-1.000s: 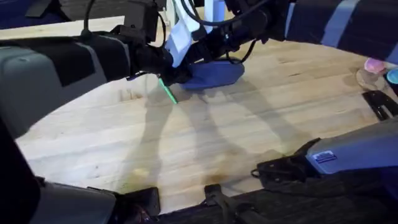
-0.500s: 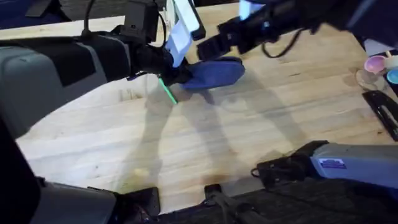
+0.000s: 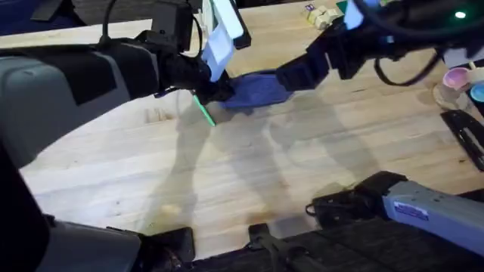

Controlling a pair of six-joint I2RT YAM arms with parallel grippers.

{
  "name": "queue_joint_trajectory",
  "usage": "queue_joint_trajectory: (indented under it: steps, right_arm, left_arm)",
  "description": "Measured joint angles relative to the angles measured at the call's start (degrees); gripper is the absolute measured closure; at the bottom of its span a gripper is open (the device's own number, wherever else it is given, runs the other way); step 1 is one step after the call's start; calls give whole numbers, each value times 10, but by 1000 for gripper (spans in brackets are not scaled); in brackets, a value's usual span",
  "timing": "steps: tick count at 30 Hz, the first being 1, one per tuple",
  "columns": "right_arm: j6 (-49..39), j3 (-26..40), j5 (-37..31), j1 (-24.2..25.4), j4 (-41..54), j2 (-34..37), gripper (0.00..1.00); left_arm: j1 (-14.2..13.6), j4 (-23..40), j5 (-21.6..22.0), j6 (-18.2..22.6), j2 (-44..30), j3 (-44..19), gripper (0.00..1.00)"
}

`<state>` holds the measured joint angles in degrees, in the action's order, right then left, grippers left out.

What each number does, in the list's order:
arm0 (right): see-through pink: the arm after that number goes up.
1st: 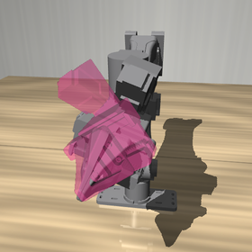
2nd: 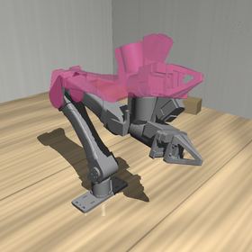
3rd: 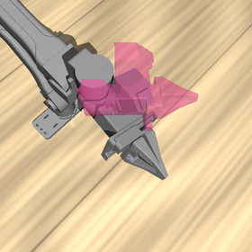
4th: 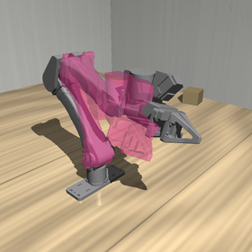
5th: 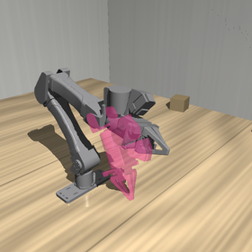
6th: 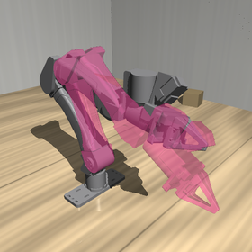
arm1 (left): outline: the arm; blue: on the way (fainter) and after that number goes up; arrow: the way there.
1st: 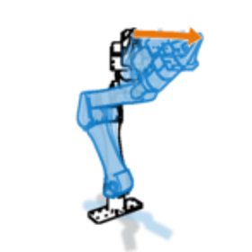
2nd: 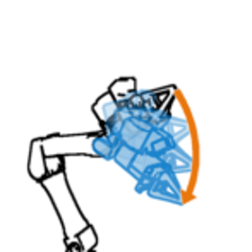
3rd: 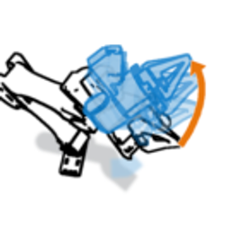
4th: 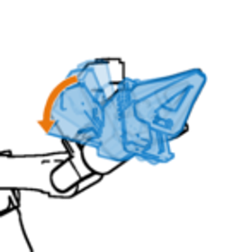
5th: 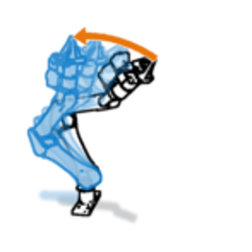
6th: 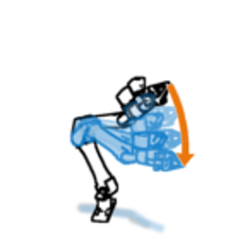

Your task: Unzip the bag, pick up the pens from the table one at a time and place them inside, then zip the bag closed.

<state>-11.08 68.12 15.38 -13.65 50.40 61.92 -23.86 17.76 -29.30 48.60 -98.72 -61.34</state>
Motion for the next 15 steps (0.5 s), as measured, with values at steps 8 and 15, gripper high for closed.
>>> queue_joint_trajectory:
  steps: [8, 15]
  right_arm:
    - [-14, 0, -4, 0, 13, -33, 4]
    - [-14, 0, -6, 0, 10, -33, 4]
  left_arm:
    - [-4, -6, -5, -1, 0, 0, 10]
    - [-4, -1, 9, -1, 0, 0, 9]
